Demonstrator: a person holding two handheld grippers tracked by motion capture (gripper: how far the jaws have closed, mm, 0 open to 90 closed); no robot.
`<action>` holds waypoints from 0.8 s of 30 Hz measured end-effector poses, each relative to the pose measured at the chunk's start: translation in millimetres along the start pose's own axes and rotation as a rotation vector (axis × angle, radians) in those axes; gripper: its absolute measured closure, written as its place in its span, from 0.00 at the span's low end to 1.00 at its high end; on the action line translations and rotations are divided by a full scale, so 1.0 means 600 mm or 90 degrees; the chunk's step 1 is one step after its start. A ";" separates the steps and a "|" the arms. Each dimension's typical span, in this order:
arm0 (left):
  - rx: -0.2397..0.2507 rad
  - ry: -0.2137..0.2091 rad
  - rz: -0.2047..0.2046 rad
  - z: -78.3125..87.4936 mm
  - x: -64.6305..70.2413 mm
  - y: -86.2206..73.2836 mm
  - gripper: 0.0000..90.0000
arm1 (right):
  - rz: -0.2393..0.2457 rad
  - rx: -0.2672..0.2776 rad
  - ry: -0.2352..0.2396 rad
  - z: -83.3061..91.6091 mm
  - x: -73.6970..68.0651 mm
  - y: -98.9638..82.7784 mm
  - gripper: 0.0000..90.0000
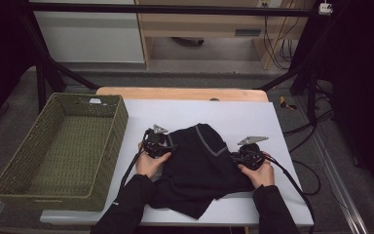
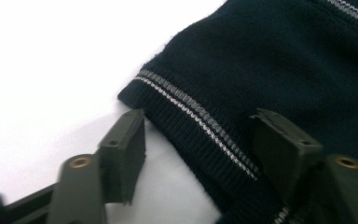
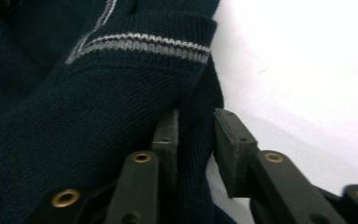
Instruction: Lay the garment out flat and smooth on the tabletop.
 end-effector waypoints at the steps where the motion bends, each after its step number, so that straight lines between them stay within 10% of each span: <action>1: -0.002 0.001 -0.013 -0.001 0.002 0.000 0.49 | 0.000 -0.002 0.004 0.000 -0.001 0.000 0.84; 6: -0.009 -0.034 -0.030 -0.003 0.016 0.001 0.82 | 0.002 -0.003 0.015 0.001 -0.006 0.003 0.95; 11: -0.034 -0.020 -0.068 0.010 0.023 0.010 0.87 | -0.008 0.020 0.010 0.013 -0.002 0.012 0.96; 24: 0.111 0.086 -0.082 0.175 -0.044 0.121 0.88 | -0.041 0.153 -0.061 0.058 0.032 0.106 0.97</action>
Point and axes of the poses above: each handheld gripper's, and its own axes: z roughly backward along the jaws, y roughly out of its top, x roughly to its right, the point moved 7 cm from there along -z, roughly forward along the jaws, and after that the axes turned 9 degrees about -y, right-handed, at the moved point
